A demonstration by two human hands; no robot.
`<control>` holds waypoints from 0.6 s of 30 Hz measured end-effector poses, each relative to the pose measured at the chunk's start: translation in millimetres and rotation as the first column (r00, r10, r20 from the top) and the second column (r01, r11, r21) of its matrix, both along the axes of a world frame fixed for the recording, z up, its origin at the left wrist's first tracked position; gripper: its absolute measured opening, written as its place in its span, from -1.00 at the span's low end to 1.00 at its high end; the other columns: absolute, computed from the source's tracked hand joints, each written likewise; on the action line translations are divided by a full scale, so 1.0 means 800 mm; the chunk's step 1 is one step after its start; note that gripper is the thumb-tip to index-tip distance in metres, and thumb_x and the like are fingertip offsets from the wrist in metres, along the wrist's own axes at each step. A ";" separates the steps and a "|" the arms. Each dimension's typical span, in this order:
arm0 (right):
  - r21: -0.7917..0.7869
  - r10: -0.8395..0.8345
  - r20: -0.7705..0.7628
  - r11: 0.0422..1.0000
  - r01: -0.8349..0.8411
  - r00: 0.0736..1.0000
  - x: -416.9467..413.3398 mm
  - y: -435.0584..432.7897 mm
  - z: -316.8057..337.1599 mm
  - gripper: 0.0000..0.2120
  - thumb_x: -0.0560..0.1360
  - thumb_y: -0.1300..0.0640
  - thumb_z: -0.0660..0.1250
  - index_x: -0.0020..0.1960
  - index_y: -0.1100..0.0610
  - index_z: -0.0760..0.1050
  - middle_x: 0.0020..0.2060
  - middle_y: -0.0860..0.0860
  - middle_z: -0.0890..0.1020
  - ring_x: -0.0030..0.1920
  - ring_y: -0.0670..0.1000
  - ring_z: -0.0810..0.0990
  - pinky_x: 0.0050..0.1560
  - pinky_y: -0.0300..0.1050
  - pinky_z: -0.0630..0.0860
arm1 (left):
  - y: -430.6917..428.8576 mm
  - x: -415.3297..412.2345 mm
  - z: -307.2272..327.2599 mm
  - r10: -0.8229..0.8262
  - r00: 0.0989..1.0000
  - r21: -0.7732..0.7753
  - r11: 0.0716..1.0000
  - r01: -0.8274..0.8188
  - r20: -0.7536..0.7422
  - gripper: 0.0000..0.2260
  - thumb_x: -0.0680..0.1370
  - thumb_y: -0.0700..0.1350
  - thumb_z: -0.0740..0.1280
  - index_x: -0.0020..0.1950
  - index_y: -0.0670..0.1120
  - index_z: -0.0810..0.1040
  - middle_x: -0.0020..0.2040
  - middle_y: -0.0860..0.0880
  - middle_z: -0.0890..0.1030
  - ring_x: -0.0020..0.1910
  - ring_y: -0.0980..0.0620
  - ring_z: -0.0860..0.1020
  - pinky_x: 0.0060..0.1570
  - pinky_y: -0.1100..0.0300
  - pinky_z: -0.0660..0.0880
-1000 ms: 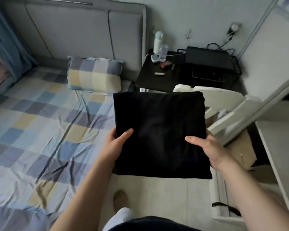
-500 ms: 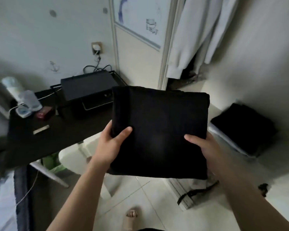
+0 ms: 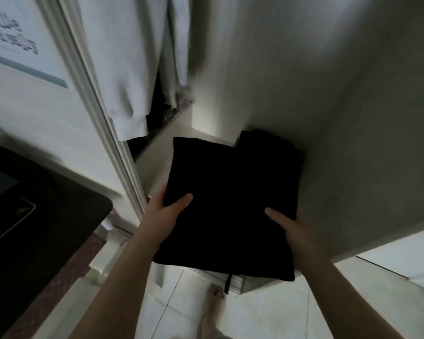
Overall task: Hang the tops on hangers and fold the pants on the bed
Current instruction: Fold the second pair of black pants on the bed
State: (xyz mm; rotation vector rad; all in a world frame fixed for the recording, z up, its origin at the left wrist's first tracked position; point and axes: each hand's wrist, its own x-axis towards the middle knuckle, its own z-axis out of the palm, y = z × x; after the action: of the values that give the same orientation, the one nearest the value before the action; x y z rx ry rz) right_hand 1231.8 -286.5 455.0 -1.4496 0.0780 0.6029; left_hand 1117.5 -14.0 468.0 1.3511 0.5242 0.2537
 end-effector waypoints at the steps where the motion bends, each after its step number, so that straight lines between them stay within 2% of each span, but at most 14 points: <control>1: 0.003 -0.030 0.004 1.000 0.030 1.000 0.009 0.002 -0.005 -0.27 0.21 -0.08 0.66 0.33 0.02 0.53 0.10 0.05 0.71 0.08 0.13 0.71 0.03 0.03 0.59 | 0.003 0.022 -0.005 -0.016 1.000 0.005 1.000 0.016 -0.014 -0.75 0.53 -0.11 0.47 0.16 0.12 0.61 0.02 0.02 0.73 -0.02 -0.03 0.71 -0.04 0.13 0.59; 4: 0.008 -0.121 0.028 0.993 0.121 0.992 0.040 0.013 -0.020 -0.37 0.21 -0.09 0.61 0.25 -0.09 0.55 0.05 -0.05 0.73 0.04 0.03 0.72 -0.06 -0.07 0.64 | 0.010 0.083 -0.013 -0.041 0.998 -0.005 0.999 0.040 -0.049 -0.78 0.55 -0.13 0.47 0.08 0.17 0.61 -0.04 0.10 0.74 -0.10 0.05 0.72 -0.17 0.23 0.59; 6: 0.010 -0.186 0.024 0.983 0.186 0.982 0.059 0.023 -0.030 -0.45 0.22 -0.11 0.62 0.17 -0.17 0.55 0.01 -0.12 0.73 -0.02 -0.04 0.73 -0.18 -0.19 0.64 | 0.013 0.120 -0.019 -0.051 0.996 -0.002 0.999 0.051 -0.080 -0.80 0.53 -0.11 0.49 0.03 0.18 0.61 -0.07 0.13 0.74 -0.11 0.07 0.72 -0.14 0.22 0.59; 9: 0.000 -0.266 0.049 0.964 0.266 0.963 0.089 0.039 -0.043 -0.52 0.29 -0.15 0.61 0.16 -0.25 0.54 0.03 -0.16 0.72 -0.02 -0.10 0.72 -0.14 -0.22 0.62 | 0.021 0.169 -0.026 -0.040 0.993 -0.013 0.999 0.039 -0.115 -0.83 0.51 -0.09 0.50 0.03 0.15 0.62 -0.06 0.11 0.74 -0.07 0.04 0.72 -0.06 0.14 0.60; 12: 0.019 -0.343 0.130 0.939 0.344 0.930 0.116 0.055 -0.048 -0.64 0.41 -0.09 0.54 0.17 -0.28 0.56 0.05 -0.18 0.71 0.01 -0.14 0.70 -0.16 -0.32 0.61 | 0.031 0.210 -0.035 -0.073 0.988 -0.034 0.997 0.069 -0.135 -0.84 0.53 -0.09 0.49 0.06 0.12 0.64 0.00 0.04 0.74 -0.02 -0.01 0.71 -0.01 0.10 0.60; 15: 0.039 -0.424 0.145 0.905 0.423 0.894 0.142 0.067 -0.049 -0.55 0.46 -0.07 0.52 0.32 -0.18 0.53 0.12 -0.14 0.69 0.07 -0.12 0.69 -0.06 -0.25 0.62 | 0.040 0.258 -0.044 -0.107 0.986 -0.019 0.994 0.106 -0.131 -0.82 0.53 -0.10 0.48 0.10 0.08 0.66 0.03 0.00 0.74 0.00 -0.01 0.71 -0.10 0.21 0.60; 18: 0.028 -0.498 0.146 0.866 0.500 0.855 0.178 0.075 -0.052 -0.52 0.45 -0.08 0.52 0.34 -0.14 0.52 0.12 -0.16 0.69 0.07 -0.13 0.68 -0.04 -0.21 0.63 | 0.043 0.315 -0.057 -0.142 0.982 0.002 0.990 0.144 -0.121 -0.73 0.47 -0.04 0.53 0.15 0.08 0.66 0.06 0.00 0.73 0.01 0.01 0.71 -0.05 0.19 0.60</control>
State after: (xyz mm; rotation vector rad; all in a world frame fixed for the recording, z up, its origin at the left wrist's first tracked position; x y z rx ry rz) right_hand 1373.8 -226.6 413.5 -1.4054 0.3312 0.0645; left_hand 1369.2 20.2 422.4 1.4131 0.5240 0.0574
